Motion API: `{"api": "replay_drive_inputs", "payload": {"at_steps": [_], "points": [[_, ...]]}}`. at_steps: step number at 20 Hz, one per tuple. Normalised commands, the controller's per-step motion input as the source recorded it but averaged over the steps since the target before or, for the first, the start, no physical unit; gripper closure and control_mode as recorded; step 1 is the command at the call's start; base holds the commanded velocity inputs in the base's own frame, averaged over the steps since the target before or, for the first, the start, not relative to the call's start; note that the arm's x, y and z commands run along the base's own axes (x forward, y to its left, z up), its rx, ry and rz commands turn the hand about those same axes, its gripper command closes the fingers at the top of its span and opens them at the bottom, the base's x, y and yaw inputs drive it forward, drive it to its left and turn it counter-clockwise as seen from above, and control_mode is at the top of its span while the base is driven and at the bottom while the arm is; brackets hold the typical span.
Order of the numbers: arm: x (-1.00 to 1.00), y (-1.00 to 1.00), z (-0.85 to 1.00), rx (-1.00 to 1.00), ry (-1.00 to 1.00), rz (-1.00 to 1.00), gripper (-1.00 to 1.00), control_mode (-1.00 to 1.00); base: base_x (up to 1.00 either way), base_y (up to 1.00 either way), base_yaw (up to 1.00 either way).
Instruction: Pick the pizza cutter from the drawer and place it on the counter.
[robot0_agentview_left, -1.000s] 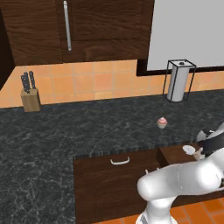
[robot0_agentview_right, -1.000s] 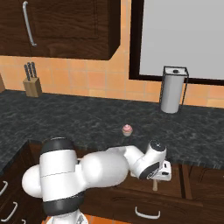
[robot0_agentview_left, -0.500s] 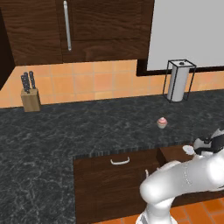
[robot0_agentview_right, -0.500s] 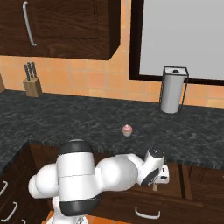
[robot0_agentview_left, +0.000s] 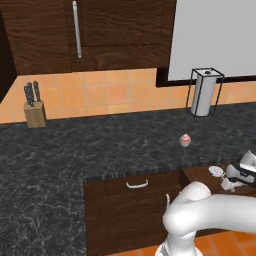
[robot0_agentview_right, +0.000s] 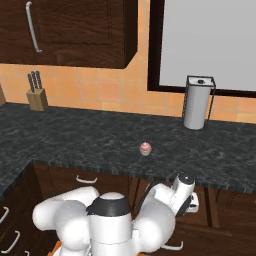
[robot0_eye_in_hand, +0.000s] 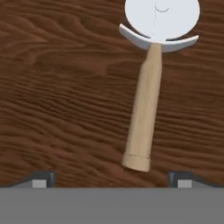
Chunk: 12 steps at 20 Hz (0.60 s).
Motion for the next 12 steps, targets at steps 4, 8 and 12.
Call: {"api": "replay_drive_inputs", "payload": {"at_steps": [4,8,12], "points": [[0.5,-0.08,-0.3,0.01,0.0,0.02,-1.0,-1.0,0.0,0.0,0.0],[0.41,-0.22,-0.43,0.0,0.03,0.02,1.0,-1.0,0.0,0.0,0.0],[0.25,-0.5,-0.62,0.0,0.06,0.0,1.0,-1.0,0.0,0.0,0.0]]}}
